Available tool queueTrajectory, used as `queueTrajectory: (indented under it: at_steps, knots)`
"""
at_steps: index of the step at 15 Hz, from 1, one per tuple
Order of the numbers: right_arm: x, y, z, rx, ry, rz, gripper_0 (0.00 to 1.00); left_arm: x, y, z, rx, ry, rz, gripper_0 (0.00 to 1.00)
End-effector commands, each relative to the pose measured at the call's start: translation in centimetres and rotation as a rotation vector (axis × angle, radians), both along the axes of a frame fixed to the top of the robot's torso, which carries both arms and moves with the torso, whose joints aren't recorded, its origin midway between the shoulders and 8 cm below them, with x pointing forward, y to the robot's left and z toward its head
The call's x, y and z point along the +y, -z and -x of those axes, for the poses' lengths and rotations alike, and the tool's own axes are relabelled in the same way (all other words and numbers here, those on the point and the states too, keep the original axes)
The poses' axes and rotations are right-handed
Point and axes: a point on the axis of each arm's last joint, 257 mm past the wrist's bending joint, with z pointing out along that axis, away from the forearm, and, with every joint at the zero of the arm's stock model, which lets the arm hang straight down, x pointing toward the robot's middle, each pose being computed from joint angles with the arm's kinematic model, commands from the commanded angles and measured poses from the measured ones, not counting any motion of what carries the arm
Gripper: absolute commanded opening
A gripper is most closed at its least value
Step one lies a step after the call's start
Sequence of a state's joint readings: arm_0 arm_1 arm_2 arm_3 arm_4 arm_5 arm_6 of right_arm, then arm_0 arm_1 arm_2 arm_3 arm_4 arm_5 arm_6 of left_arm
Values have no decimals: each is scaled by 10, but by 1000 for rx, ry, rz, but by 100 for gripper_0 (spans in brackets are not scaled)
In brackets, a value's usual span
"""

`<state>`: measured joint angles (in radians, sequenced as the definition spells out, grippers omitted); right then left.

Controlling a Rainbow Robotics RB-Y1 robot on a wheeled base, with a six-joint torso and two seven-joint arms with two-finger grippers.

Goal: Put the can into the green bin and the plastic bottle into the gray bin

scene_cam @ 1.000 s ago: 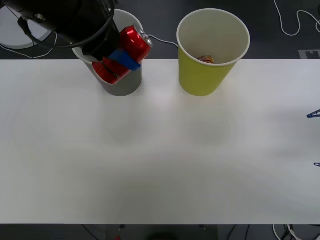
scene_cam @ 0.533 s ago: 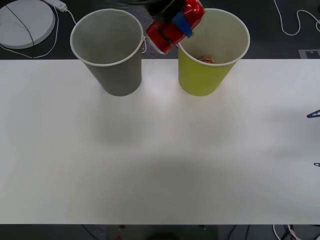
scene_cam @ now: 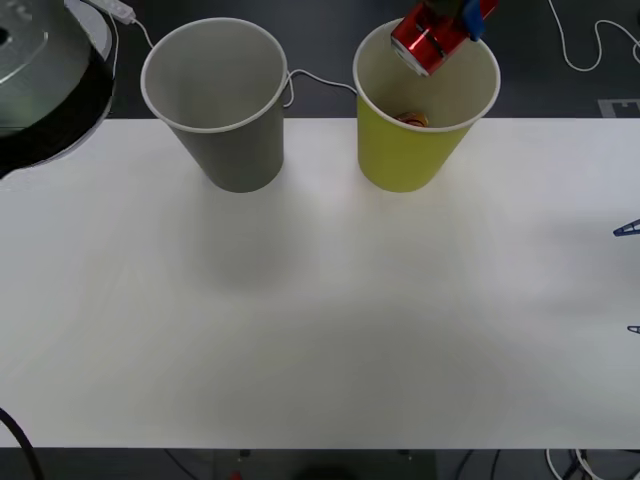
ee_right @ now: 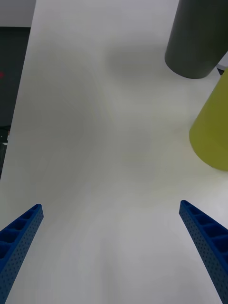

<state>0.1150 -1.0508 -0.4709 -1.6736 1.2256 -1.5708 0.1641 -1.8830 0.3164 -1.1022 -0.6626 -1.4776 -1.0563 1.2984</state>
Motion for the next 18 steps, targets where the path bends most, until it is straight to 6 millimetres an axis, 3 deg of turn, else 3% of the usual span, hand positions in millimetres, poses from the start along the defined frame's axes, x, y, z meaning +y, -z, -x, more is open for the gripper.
queueTrajectory:
  at_steps: [1,5,7,9,14,18]
  knots:
    - [0,0,0,0,0,0,100,-16,1,-14,-31,-49,29,0]
    - [0,0,0,0,0,0,100,-22,-2,-21,-48,-78,53,0]
    - [0,0,0,0,0,0,100,-24,-4,-21,-51,-77,63,9]
    - [0,0,0,0,0,0,100,-26,-6,-23,-58,-75,76,99]
    - [0,0,0,0,0,0,100,-29,-7,-20,-56,-48,82,100]
    - [0,0,0,0,0,0,100,-10,-18,-10,7,11,95,100]
